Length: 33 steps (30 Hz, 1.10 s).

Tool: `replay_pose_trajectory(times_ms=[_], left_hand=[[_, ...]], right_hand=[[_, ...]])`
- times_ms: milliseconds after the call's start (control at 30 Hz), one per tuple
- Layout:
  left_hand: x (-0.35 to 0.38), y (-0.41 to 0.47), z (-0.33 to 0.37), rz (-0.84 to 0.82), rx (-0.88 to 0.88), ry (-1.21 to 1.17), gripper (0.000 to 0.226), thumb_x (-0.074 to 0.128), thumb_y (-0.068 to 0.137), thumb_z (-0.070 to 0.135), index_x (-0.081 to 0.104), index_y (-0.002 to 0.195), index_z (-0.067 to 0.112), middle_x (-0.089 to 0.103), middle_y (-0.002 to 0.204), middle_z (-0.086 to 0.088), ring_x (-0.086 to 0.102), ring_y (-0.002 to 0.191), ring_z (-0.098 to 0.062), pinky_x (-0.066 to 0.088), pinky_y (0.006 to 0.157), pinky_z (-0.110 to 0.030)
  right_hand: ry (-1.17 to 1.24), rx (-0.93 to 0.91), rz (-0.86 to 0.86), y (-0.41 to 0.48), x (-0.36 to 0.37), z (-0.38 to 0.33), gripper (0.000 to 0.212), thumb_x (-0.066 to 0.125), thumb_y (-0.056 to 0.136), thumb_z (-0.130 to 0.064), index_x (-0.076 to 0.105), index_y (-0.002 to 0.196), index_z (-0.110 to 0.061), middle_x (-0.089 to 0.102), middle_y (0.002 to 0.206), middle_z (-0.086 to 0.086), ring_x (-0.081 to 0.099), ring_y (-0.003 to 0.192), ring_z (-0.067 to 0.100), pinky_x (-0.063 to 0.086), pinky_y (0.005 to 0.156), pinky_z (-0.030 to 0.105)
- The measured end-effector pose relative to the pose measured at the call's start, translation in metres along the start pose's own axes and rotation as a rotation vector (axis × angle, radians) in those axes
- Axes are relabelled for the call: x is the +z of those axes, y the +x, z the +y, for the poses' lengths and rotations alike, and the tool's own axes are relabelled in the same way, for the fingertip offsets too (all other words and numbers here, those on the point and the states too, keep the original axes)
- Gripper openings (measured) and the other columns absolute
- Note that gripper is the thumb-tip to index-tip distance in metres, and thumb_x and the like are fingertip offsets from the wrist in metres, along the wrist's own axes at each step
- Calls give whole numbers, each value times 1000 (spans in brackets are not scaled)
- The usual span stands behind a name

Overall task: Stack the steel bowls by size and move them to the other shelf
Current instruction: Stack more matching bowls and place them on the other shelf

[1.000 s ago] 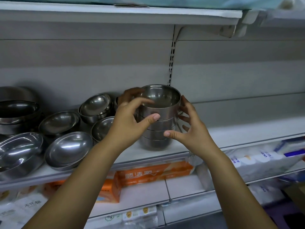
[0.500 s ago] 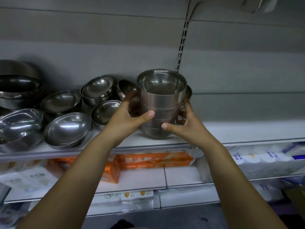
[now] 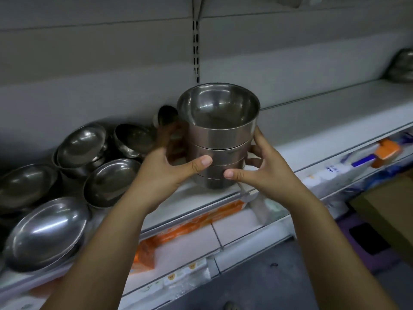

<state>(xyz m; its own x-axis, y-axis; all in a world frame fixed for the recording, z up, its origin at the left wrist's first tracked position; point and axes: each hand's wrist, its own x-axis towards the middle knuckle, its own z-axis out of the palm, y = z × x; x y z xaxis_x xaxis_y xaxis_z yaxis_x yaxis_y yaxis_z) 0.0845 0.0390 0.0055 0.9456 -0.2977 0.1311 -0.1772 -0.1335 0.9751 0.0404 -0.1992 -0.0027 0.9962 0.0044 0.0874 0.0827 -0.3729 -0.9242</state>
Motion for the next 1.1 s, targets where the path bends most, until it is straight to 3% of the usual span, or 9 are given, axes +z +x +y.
replay_pose_trajectory(times_ms=[133, 167, 300, 333, 433, 600, 867, 1033, 1100], left_hand=[[34, 18, 6, -114, 8, 2, 99, 88, 56, 68, 49, 144, 45, 66, 139, 15, 63, 127, -8, 53, 107, -47], [44, 22, 7, -146, 12, -5, 98, 89, 56, 66, 49, 143, 45, 65, 139, 15, 63, 127, -8, 53, 107, -47], [92, 39, 11, -226, 5, -48, 95, 92, 56, 62, 50, 140, 50, 66, 137, 12, 63, 127, -8, 56, 103, -48], [109, 44, 13, -251, 6, -44, 93, 92, 54, 65, 50, 137, 55, 65, 136, 12, 63, 126, -9, 56, 102, -48], [162, 57, 22, -289, 29, -35, 96, 91, 53, 69, 49, 138, 54, 65, 136, 10, 63, 126, -11, 56, 102, -49], [254, 77, 37, -304, 23, -81, 95, 93, 53, 67, 52, 137, 52, 67, 134, 9, 65, 124, -13, 56, 102, -51], [376, 113, 57, -312, 30, -95, 90, 90, 58, 58, 51, 139, 52, 68, 131, 12, 65, 121, -5, 56, 103, -47], [417, 147, 62, -294, 28, -100, 87, 91, 57, 62, 52, 135, 57, 66, 133, 11, 67, 123, -17, 57, 101, -51], [431, 164, 60, -277, 32, -100, 88, 91, 57, 62, 52, 136, 55, 66, 133, 11, 68, 121, -18, 57, 101, -51]], right_hand=[[-24, 43, 88, -18, -34, 9, 114, 92, 68, -44, 21, 157, -52, 57, 147, -12, 60, 130, 15, 54, 107, 40], [-28, 49, 107, -24, -44, 13, 113, 92, 69, -43, 21, 157, -52, 59, 145, -14, 61, 129, 13, 54, 106, 38], [-45, 97, 194, -45, -85, 28, 113, 89, 71, -42, 17, 158, -54, 56, 122, -45, 59, 113, -14, 52, 88, 10], [-42, 112, 217, -52, -98, 32, 114, 89, 71, -44, 16, 158, -55, 54, 125, -43, 58, 116, -10, 53, 88, 10], [-30, 111, 271, -67, -142, 54, 115, 90, 70, -48, 17, 158, -55, 57, 145, -18, 58, 131, 12, 55, 103, 31], [-32, 82, 290, -78, -229, 86, 120, 91, 66, -57, 12, 157, -59, 49, 156, -7, 53, 139, 20, 51, 109, 52], [-32, 96, 313, -81, -343, 131, 115, 90, 75, -43, 11, 158, -55, 44, 160, -11, 47, 144, 20, 47, 113, 55], [23, 164, 321, -58, -388, 155, 112, 91, 58, -67, 33, 151, -44, 56, 151, -8, 55, 138, 20, 47, 112, 55], [12, 166, 302, -43, -406, 163, 106, 92, 61, -61, 38, 149, -38, 60, 147, -7, 59, 134, 20, 50, 110, 53]])
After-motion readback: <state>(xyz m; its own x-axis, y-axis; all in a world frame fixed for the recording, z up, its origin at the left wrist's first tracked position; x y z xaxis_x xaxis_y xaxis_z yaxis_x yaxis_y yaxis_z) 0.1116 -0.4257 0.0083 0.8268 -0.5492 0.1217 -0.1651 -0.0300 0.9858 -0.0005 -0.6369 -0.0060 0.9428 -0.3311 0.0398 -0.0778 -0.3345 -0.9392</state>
